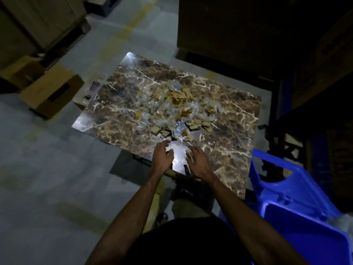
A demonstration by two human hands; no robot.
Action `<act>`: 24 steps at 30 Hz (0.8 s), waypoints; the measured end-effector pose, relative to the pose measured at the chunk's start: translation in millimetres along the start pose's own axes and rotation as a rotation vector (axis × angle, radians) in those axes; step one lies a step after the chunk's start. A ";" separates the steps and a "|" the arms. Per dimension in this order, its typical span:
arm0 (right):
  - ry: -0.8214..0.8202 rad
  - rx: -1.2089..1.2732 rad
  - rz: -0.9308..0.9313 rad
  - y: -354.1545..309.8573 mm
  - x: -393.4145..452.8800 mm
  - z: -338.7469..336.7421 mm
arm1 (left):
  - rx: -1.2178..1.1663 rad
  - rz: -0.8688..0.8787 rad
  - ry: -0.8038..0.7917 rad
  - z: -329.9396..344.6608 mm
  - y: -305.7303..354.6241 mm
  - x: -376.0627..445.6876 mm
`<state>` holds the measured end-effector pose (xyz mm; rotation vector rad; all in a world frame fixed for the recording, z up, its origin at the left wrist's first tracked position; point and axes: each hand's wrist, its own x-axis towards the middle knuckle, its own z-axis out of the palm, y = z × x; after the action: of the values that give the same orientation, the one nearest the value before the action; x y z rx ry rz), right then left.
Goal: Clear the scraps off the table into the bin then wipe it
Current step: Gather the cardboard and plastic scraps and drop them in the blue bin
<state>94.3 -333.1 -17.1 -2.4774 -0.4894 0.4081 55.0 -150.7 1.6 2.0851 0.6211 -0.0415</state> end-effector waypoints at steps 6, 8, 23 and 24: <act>0.061 0.054 -0.009 12.2 66.1 -9.8 | 0.068 -0.065 0.052 0.3 7.5 59.1; 0.131 0.014 0.004 9.6 88.9 -14.5 | 0.059 -0.083 0.039 5.2 14.0 73.1; -0.036 0.056 -0.102 15.1 124.5 -13.3 | -0.106 -0.037 0.107 38.1 9.2 101.9; 0.014 0.094 -0.100 14.2 118.7 -14.7 | -0.113 -0.043 0.110 40.9 7.8 101.9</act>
<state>208.8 -300.3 -35.1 -2.3524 -0.5724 0.3648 155.6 -144.6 -42.4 1.9750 0.7184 0.0826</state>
